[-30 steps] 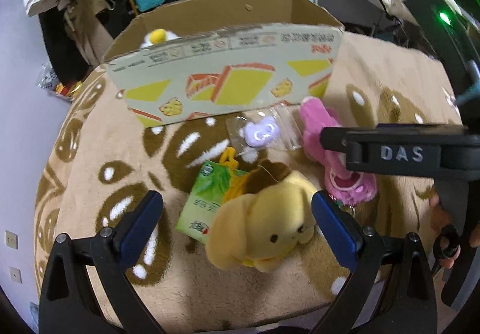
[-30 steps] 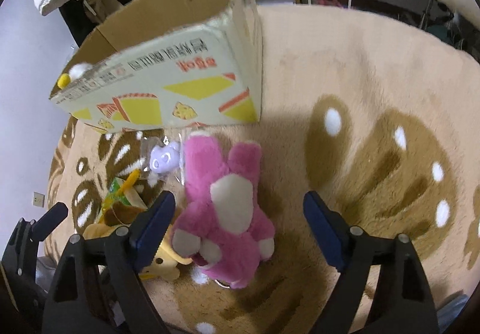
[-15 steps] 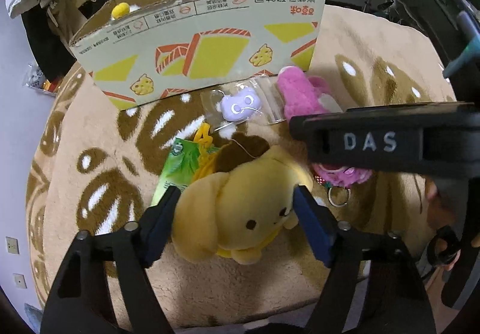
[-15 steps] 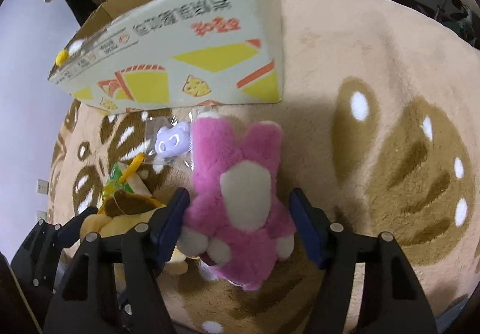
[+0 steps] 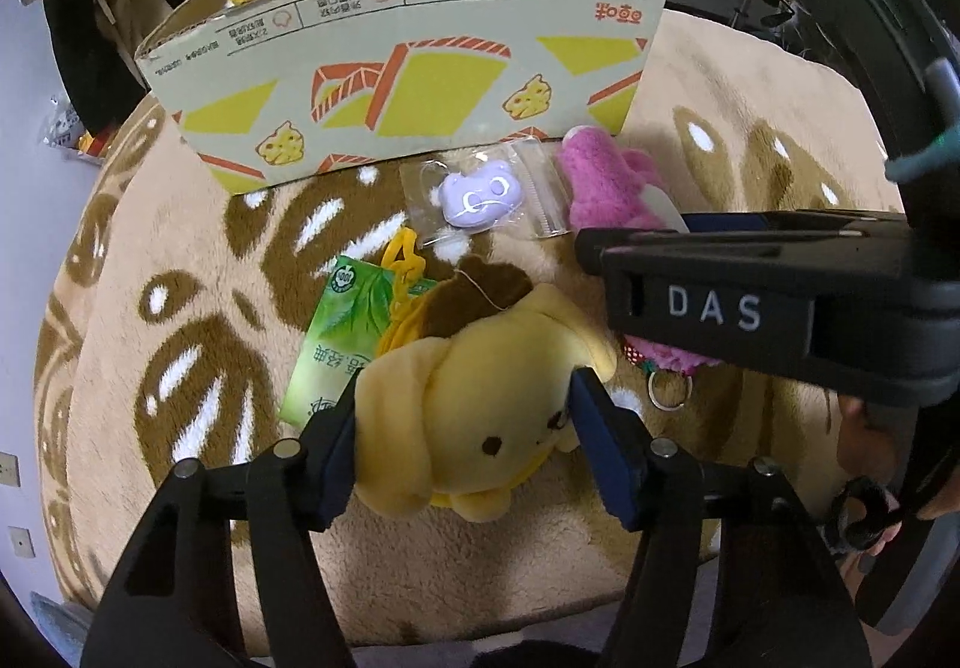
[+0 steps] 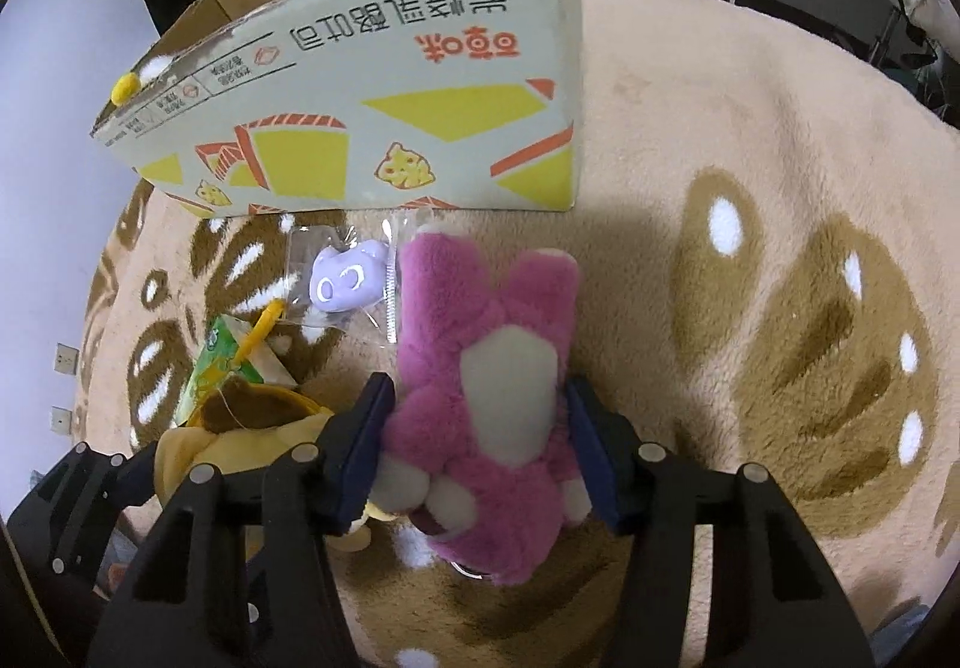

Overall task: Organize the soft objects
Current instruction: 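Grasp yellow dog plush with left tool while right tool grasps pink bear plush, then lift yellow dog plush with left tool while right tool lifts pink bear toward box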

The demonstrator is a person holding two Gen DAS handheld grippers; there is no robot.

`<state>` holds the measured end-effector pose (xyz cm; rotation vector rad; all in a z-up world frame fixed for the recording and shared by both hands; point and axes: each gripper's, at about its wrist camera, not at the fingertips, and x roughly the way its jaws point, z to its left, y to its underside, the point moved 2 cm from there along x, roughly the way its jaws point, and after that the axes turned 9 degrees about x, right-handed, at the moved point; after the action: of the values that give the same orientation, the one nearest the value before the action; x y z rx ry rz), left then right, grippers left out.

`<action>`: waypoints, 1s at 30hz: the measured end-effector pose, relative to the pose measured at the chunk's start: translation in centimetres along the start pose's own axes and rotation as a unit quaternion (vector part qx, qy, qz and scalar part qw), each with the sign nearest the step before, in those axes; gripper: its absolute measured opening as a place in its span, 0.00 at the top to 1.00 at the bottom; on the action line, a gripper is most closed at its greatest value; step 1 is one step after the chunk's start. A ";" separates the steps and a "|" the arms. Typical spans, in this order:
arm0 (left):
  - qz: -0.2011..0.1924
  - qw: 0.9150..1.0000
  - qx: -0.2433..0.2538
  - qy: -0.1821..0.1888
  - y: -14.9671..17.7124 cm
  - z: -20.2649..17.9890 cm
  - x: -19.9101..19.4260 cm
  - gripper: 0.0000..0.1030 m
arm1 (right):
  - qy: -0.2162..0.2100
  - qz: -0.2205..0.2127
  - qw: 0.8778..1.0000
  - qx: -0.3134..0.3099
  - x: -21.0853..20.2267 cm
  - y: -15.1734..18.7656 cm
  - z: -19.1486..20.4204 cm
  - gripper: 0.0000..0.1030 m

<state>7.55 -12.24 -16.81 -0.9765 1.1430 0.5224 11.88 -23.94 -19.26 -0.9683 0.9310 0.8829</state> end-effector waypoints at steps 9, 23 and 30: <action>-0.005 1.000 -0.003 -0.007 -0.1 0.4 -0.1 0.43 | 0.012 -0.010 1.000 -0.008 0.2 0.5 1.4 0.44; -0.106 0.992 -0.026 -0.057 0.2 0.8 -5.5 0.46 | 0.003 -0.063 0.998 -0.018 -3.5 0.2 0.7 0.52; -0.147 0.983 -0.063 -0.086 0.5 2.7 -7.7 0.46 | -0.006 -0.082 0.997 -0.007 -5.7 0.3 -0.3 0.52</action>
<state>5.72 -8.70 -9.61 -1.1644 0.8016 0.4328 9.62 -25.15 -14.17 -1.0348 0.8237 0.7574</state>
